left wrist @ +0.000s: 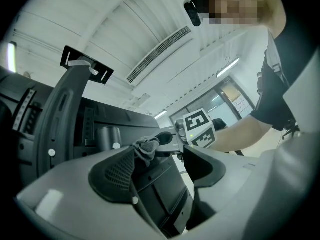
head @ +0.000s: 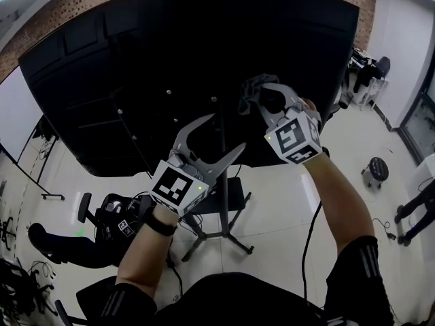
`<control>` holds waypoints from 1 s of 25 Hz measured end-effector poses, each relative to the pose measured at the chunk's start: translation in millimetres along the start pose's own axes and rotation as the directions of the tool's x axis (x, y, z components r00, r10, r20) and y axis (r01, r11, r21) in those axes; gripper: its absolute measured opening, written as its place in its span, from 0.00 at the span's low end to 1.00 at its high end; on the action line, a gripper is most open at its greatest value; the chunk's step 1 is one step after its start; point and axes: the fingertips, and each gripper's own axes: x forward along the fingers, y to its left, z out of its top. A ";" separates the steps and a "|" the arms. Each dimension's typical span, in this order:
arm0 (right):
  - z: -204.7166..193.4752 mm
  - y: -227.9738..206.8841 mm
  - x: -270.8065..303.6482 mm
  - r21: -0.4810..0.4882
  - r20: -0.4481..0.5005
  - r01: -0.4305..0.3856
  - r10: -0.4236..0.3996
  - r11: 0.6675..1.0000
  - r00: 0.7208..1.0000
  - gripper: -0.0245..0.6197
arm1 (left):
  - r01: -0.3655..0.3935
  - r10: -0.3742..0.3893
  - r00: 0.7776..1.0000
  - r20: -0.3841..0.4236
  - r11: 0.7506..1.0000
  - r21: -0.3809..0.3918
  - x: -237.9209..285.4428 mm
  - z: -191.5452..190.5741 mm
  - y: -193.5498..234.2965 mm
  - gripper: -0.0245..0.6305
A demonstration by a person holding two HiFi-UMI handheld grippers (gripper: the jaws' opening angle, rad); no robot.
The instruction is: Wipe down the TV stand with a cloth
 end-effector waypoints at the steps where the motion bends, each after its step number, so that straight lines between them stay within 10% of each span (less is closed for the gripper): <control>1: -5.6 -4.9 -4.4 0.003 -0.003 0.006 -0.006 1.000 1.000 0.09 | 0.004 -0.004 1.000 0.001 1.000 0.000 3.5 -0.9 -3.4 0.55; 13: -68.6 -51.2 -49.6 0.097 -0.100 0.098 -0.088 0.991 0.991 0.09 | 0.058 -0.058 0.998 0.019 0.998 -0.022 38.0 -15.9 -34.8 0.55; 25: 17.9 22.4 -19.0 0.176 0.141 -0.099 0.075 0.979 0.987 0.09 | -0.027 0.027 1.000 0.007 0.999 -0.038 0.8 -14.8 -11.7 0.54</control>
